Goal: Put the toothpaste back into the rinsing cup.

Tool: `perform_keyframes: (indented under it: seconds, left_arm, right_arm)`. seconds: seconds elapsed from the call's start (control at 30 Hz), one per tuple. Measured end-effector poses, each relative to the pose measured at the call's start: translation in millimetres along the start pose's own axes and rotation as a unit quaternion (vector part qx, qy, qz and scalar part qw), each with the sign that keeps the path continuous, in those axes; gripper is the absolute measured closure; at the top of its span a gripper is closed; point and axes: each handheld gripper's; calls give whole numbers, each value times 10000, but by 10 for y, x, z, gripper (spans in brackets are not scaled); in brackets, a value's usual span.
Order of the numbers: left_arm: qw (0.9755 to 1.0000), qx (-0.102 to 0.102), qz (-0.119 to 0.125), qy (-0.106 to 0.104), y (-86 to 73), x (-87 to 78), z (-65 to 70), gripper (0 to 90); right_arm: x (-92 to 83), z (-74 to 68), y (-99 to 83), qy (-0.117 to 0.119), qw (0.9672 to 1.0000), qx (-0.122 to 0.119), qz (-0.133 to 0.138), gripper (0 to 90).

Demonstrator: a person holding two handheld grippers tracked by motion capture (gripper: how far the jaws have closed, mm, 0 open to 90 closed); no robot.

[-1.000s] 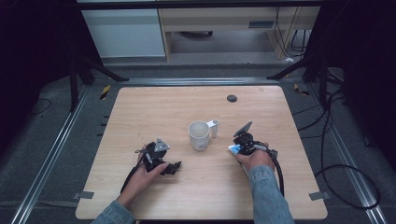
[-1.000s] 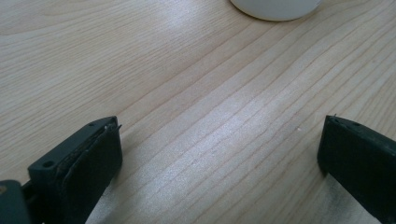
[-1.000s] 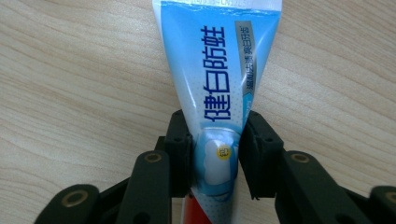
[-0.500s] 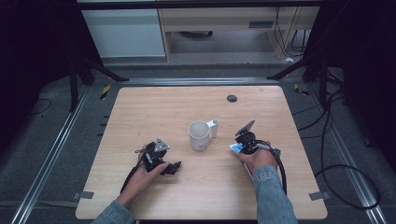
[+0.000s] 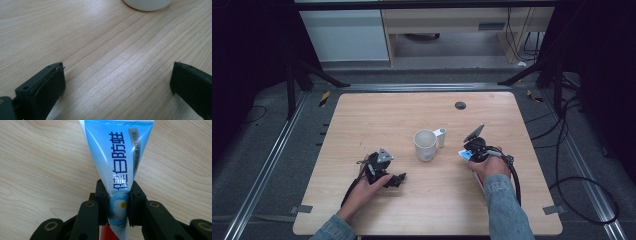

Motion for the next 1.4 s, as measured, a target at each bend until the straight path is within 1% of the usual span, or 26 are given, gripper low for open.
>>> perform_keyframes:
  seconds: [0.13,0.17,0.33,0.37,0.43,0.47,0.5,0.6,0.77,0.9,0.93,0.97,1.03,1.07,1.1,1.13,1.27,1.3,1.33,1.4]
  left_arm:
    - [10000,-1,1,1,0,0,0,0]
    - [10000,0,1,2,0,0,0,0]
    - [10000,16,2,4,1,0,-2,0]
    - [10000,16,2,4,1,0,-2,0]
    - [10000,16,1,4,1,0,-2,0]
    - [10000,16,1,4,1,0,-2,0]
    - [10000,18,0,4,1,0,-2,0]
    - [10000,17,1,4,1,0,-2,0]
    - [10000,16,2,4,1,0,-2,0]
    - [10000,16,1,3,1,0,-2,0]
    - [10000,16,1,3,1,0,-2,0]
    - [10000,16,-6,3,2,-1,-2,0]
    - [10000,13,-5,3,1,-1,-2,0]
    - [10000,13,-5,3,1,-1,-2,0]
    - [10000,14,-7,2,2,-1,-2,0]
    - [10000,14,-6,3,2,-1,-2,0]
    - [10000,14,-6,2,1,-1,-2,0]
    - [10000,14,-6,2,1,-1,-2,0]
    - [10000,15,-6,2,1,-1,-2,0]
    - [10000,13,-5,1,2,-1,-2,0]
  right_arm:
    - [-29,14,1,10,10000,-40,7,740]
    - [-48,12,6,1,10000,-24,-12,740]
    - [-163,18,50,-62,9999,-95,10,741]
    - [-163,18,50,-62,9999,-95,10,741]
    - [-241,26,78,-96,9998,-144,38,741]
    - [-241,26,78,-96,9998,-144,38,741]
    - [-292,33,97,-140,9997,-158,105,741]
    - [-367,50,124,-145,9995,-139,243,741]
    - [-455,67,156,-89,9987,-61,506,740]
    - [-568,57,200,-4,9966,-24,821,740]
    - [-568,57,200,-4,9966,-24,821,740]
    - [-629,35,231,8,9955,-52,946,740]
    - [-695,12,263,11,9940,-118,1090,740]
    - [-695,12,263,11,9940,-118,1090,740]
    - [-728,-7,282,37,9933,-85,1150,740]
    - [-782,-30,314,70,9915,-85,1296,740]
    - [-825,-66,371,83,9881,-144,1529,740]
    - [-825,-66,371,83,9881,-144,1529,740]
    - [-826,-76,390,110,9848,-156,1725,740]
    - [-828,-83,404,108,9822,-169,1869,740]
Point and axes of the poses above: each handheld gripper's, and its own axes: x roughly forward along the jaws, y roughly out of its top, z roughly to its right, and after that the axes turned 10 degrees about z, right-handed
